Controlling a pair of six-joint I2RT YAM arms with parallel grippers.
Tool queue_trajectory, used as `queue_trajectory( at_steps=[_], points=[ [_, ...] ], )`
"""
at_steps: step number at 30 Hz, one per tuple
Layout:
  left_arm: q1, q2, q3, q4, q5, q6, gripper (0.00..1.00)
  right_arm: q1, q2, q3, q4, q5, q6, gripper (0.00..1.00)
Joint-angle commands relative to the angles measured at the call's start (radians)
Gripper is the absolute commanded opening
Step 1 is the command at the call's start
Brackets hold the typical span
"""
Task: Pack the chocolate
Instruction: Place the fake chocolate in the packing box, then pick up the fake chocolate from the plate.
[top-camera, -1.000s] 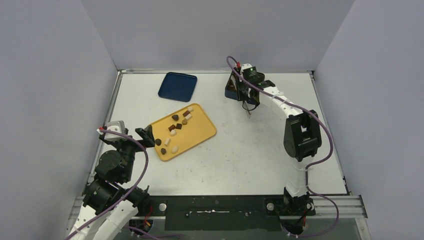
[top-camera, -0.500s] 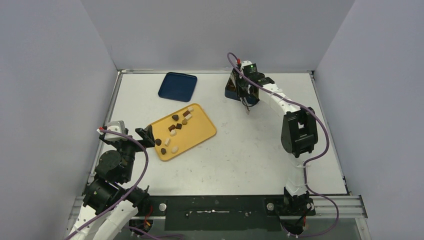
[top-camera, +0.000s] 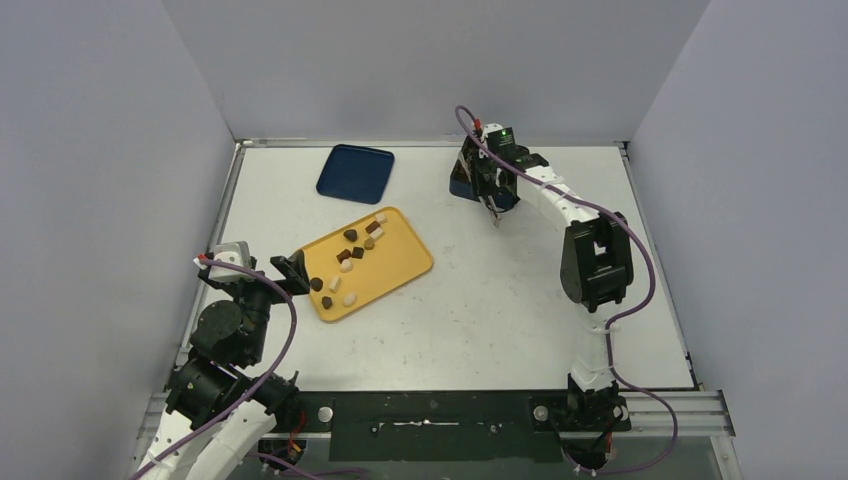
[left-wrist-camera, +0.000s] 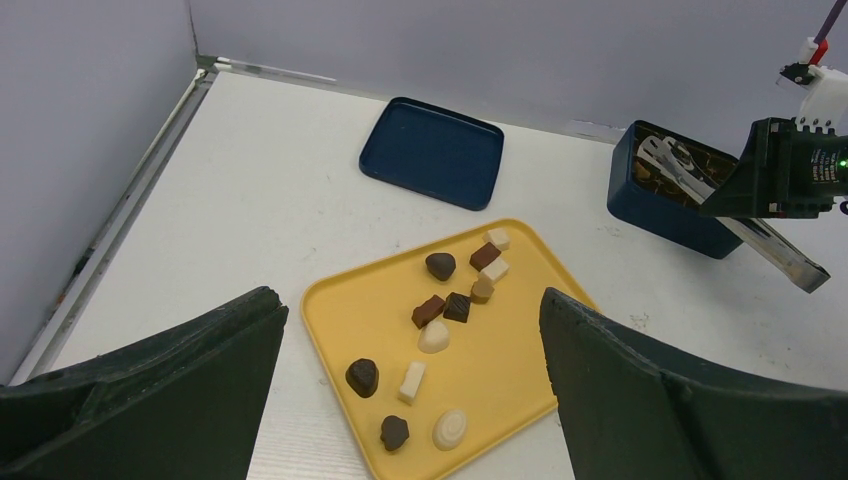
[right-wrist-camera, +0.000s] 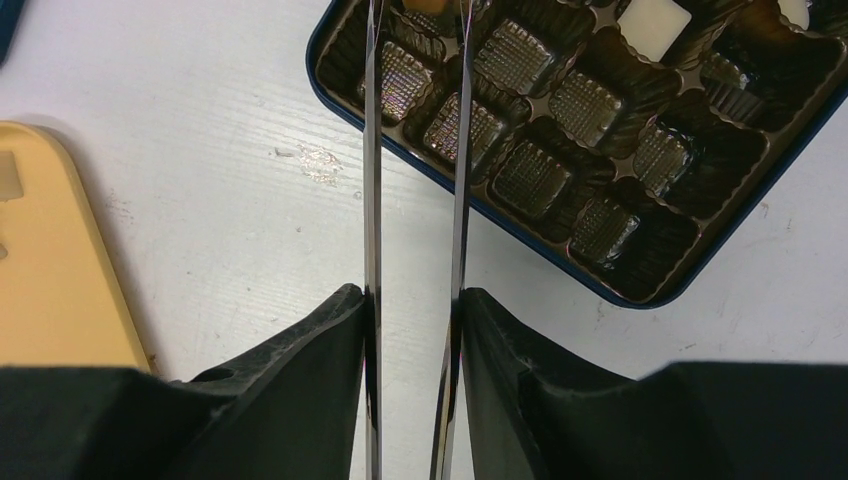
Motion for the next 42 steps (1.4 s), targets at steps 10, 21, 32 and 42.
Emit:
queue_trajectory(
  at_steps=[10,21,32,42],
  points=[
    [0.007,-0.001,0.003,0.056,0.016,0.010,0.97,-0.005,-0.028,0.090,-0.031,0.004,0.002,0.38],
    [0.007,-0.002,-0.002,0.066,0.041,0.010,0.97,0.010,-0.183,-0.054,0.011,-0.070,0.025,0.38],
    [0.010,0.003,0.005,0.053,0.028,0.009,0.97,0.050,-0.309,-0.157,0.029,-0.133,0.046,0.37],
    [0.010,-0.013,0.006,0.043,0.013,0.007,0.97,0.194,-0.313,-0.165,0.050,-0.120,0.085,0.37]
  ],
)
